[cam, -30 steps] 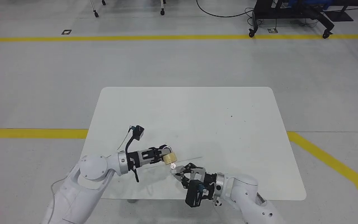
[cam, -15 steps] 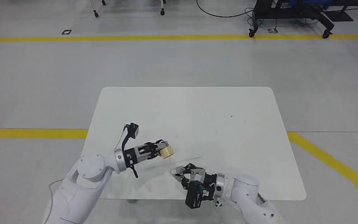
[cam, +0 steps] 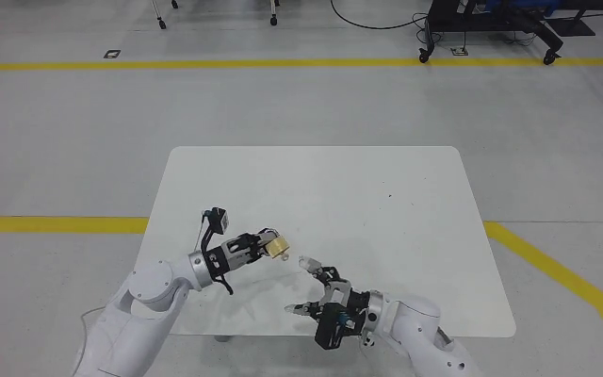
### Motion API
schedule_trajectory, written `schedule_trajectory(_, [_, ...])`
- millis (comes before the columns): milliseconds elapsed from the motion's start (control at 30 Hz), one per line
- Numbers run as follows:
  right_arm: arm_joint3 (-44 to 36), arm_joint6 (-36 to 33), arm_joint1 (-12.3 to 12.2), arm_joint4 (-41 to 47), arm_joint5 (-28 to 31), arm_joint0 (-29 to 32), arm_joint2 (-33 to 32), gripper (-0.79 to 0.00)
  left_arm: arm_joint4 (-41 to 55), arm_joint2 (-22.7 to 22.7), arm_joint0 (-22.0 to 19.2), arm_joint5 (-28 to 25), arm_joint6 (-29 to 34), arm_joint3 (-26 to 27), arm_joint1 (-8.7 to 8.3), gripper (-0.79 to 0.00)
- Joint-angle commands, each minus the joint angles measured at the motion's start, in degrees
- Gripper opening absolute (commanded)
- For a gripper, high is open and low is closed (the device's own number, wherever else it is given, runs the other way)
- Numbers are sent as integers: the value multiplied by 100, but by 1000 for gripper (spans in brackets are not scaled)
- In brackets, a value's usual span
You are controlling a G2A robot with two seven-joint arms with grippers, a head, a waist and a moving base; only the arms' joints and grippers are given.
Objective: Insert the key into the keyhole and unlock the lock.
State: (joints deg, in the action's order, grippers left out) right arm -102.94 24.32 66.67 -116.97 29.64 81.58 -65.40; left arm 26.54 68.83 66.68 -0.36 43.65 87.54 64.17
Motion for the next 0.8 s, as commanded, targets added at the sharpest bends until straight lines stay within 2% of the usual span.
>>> schedule_trajectory(0, [-163,-264,12,-559,-1591,213,95,-440,71,-1,60,72,-163,35,10,-785])
schedule_trajectory(167, [-160,-416,46,-977,-2245,348,345,-489,-12,-152,60,190,-469,60,52,-785])
schedule_trajectory(267, [-110,-531,73,-1054,-2439,326,454,-505,-225,-324,14,246,-740,50,90,-785])
schedule_trajectory(500, [-32,-989,105,-1092,-2301,225,529,-459,-281,-526,-108,264,-836,-69,156,-785])
schedule_trajectory(767, [-22,-1264,144,-1168,-2405,142,616,-471,-404,-571,-180,309,-781,-117,179,-785])
